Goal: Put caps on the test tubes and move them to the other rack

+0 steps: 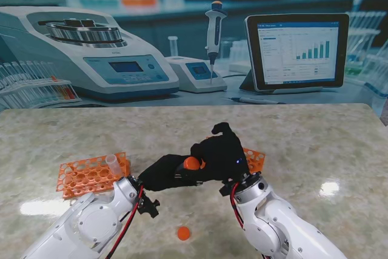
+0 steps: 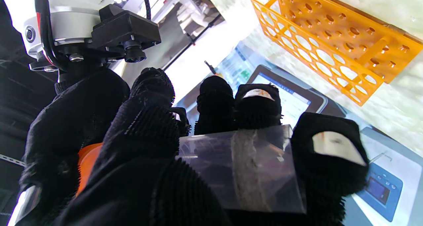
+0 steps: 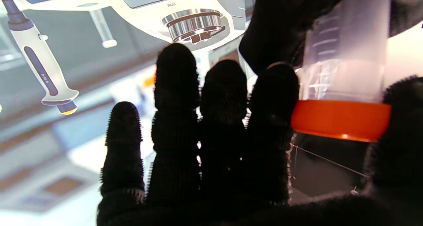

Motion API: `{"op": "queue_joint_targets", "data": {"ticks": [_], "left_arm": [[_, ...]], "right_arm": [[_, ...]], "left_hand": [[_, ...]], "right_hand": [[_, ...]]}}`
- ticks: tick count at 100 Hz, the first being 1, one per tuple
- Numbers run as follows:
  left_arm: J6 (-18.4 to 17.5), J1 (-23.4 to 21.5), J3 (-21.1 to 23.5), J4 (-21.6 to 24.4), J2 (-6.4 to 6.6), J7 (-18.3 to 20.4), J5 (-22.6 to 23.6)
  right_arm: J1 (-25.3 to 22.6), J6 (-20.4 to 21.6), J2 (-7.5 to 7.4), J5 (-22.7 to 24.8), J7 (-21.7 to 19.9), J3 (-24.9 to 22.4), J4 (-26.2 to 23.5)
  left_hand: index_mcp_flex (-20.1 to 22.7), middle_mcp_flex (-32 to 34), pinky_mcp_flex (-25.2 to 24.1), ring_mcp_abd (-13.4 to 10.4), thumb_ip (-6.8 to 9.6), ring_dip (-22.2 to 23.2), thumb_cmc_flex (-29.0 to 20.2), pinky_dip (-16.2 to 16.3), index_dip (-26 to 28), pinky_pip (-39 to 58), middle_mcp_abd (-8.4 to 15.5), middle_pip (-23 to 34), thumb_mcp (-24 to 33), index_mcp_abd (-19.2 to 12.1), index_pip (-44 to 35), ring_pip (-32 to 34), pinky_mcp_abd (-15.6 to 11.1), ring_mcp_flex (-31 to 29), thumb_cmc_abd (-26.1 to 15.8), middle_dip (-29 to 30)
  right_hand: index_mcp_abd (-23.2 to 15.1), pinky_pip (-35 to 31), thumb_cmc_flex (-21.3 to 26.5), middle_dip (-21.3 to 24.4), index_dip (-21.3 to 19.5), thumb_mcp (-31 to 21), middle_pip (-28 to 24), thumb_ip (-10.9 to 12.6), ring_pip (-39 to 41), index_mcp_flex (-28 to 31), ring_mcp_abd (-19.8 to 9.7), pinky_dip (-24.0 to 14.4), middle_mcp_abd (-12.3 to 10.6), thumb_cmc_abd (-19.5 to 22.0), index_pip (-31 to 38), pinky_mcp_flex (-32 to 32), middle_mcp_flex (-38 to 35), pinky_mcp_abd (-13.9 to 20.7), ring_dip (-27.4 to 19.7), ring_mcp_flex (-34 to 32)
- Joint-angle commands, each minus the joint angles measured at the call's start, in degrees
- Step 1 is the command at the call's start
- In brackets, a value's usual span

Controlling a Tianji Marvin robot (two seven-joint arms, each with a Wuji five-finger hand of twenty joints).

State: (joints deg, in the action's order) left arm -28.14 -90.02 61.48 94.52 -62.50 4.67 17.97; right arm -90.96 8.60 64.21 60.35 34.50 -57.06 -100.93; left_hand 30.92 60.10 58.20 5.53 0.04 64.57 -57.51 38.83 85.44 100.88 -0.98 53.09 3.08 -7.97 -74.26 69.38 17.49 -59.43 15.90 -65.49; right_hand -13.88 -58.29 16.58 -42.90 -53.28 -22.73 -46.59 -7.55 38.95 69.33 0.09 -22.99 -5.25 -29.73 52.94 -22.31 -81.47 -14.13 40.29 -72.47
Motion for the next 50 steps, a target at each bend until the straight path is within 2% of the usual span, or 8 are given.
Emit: {"op": "queue_joint_targets", "data": {"ticks": [1,10,21,35,40,50], "left_arm": [[-0.4,-0.2,-0.4,0.7,-0.15,0.5,0.1],[-0.4,-0.3,-0.4,0.7,-0.15,0.5,0.1],[-0.4,-0.4,-0.3,0.8,-0.14,0.4,0.2],[-0.4,-0.4,-0.3,0.8,-0.14,0.4,0.3],[-0.4,-0.4,-0.3,0.8,-0.14,0.5,0.2],[-0.4,-0.4,-0.3,0.8,-0.13,0.5,0.2]], "right_arm": [[0.3,-1.1,0.58,-0.5,-0.8,0.0,0.2],[0.4,-1.5,0.59,-1.0,-2.0,-0.1,-0.1],[0.4,-2.1,0.58,-1.3,-2.9,-0.1,-0.4],[0.7,-2.7,0.69,-2.0,-3.8,0.1,-0.5],[0.8,-2.8,0.73,-2.5,-4.4,0.1,-0.5],[1.0,-3.3,0.81,-3.2,-5.3,0.1,-0.4]], "left_hand": [[1.3,0.4,1.8,-0.4,0.28,1.0,-1.2,-0.4,1.6,4.9,2.1,-0.3,1.3,-2.7,-1.2,1.7,-3.7,-0.3,-2.8,0.0],[1.2,0.4,1.8,-0.4,0.28,1.0,-1.2,-0.4,1.6,4.9,2.1,-0.4,1.3,-2.7,-1.1,1.7,-3.6,-0.3,-2.8,0.0],[1.3,0.3,1.8,-0.4,0.29,1.1,-1.2,-0.4,1.6,4.9,2.0,-0.4,1.3,-2.7,-1.1,1.7,-3.6,-0.1,-2.8,0.0],[1.3,0.3,1.7,-0.4,0.28,1.1,-1.2,-0.4,1.6,4.9,2.0,-0.3,1.3,-2.7,-1.2,1.7,-3.6,-0.1,-2.7,0.0],[1.3,0.3,1.7,-0.4,0.28,1.1,-1.2,-0.4,1.6,4.9,2.0,-0.3,1.3,-2.6,-1.2,1.7,-3.6,-0.1,-2.7,0.0],[1.3,0.2,1.7,-0.4,0.28,1.1,-1.3,-0.4,1.6,4.9,1.9,-0.4,1.3,-2.7,-1.2,1.7,-3.6,-0.1,-2.7,0.0]], "right_hand": [[-8.2,-1.6,3.8,0.9,1.0,-7.7,-2.8,1.2,3.5,4.7,-1.5,0.0,-1.7,7.8,5.5,-0.2,-1.7,1.2,0.3,-2.7],[-8.6,-2.0,1.4,2.6,2.5,-8.8,-4.8,1.1,5.2,5.2,-2.1,0.3,-2.2,8.4,10.2,-0.7,-1.7,1.5,-0.7,-2.8],[-9.6,-2.0,-0.1,2.8,2.7,-8.3,-5.8,1.1,6.2,5.5,-2.3,0.5,-2.9,10.4,12.6,-1.1,-1.8,1.9,-0.8,-3.0],[-10.0,-2.1,-3.0,3.3,3.1,-6.7,-5.9,1.2,6.6,5.6,-2.0,0.6,-2.6,15.1,14.1,-1.2,-1.7,1.6,-1.2,-2.8],[-9.8,-1.9,-5.2,4.3,4.8,-5.4,-4.7,1.6,5.7,5.3,-1.6,0.7,-2.4,17.1,13.2,-1.0,-1.7,0.8,-1.9,-2.7],[-9.5,-1.7,-9.0,4.6,5.7,-5.8,-3.1,1.5,4.9,5.1,-1.0,0.8,-2.1,18.4,11.8,-1.1,-1.6,-0.3,-2.0,-2.6]]}}
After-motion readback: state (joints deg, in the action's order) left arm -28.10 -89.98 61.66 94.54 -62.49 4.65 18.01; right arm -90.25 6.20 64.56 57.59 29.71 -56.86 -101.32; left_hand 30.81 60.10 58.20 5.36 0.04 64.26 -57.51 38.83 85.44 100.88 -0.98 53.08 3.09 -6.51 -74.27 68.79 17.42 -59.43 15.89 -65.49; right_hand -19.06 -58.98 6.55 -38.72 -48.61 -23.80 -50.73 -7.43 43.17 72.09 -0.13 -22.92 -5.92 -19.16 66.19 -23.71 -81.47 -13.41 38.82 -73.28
